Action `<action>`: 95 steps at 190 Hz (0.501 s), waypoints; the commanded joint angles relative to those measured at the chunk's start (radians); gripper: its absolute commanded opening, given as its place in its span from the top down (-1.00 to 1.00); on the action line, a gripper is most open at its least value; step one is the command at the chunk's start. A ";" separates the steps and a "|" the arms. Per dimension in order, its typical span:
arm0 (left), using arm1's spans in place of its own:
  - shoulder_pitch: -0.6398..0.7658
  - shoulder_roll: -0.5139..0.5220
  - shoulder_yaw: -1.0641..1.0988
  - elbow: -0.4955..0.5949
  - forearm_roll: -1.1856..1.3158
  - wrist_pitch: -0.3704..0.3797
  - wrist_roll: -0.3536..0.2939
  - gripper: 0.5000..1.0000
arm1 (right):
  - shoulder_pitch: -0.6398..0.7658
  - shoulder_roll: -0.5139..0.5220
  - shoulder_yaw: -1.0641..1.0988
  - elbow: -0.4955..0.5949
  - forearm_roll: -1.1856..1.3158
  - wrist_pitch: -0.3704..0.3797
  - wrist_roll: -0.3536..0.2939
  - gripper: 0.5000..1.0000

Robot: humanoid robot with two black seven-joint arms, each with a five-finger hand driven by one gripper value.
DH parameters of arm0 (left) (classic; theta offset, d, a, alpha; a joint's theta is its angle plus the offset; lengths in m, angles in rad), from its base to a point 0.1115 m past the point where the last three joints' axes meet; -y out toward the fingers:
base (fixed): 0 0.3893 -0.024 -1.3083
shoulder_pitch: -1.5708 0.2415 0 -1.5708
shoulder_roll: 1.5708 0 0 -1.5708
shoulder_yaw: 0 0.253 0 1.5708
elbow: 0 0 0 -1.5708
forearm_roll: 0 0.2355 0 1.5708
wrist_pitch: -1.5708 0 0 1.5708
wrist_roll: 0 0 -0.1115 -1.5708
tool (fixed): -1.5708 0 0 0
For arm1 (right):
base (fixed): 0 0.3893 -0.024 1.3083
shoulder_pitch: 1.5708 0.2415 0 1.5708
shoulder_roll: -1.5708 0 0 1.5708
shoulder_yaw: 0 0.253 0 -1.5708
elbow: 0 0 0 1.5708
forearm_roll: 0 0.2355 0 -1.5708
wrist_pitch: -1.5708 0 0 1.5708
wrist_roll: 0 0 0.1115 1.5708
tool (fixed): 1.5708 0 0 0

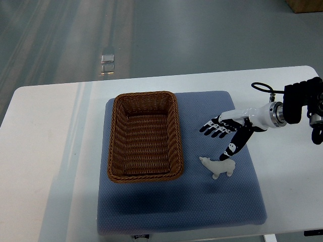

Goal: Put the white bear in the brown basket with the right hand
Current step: 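Lower the right hand onto the white bear and close fingers around it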

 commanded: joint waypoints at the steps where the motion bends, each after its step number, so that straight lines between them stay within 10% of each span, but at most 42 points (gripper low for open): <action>1: 0.000 0.000 0.000 0.000 0.000 0.000 0.000 -1.00 | -0.037 0.003 0.020 0.003 -0.021 -0.008 0.000 -0.65; 95: 0.000 0.000 0.000 0.005 -0.001 0.000 0.000 -1.00 | -0.101 0.003 0.028 0.018 -0.110 -0.013 0.040 -0.60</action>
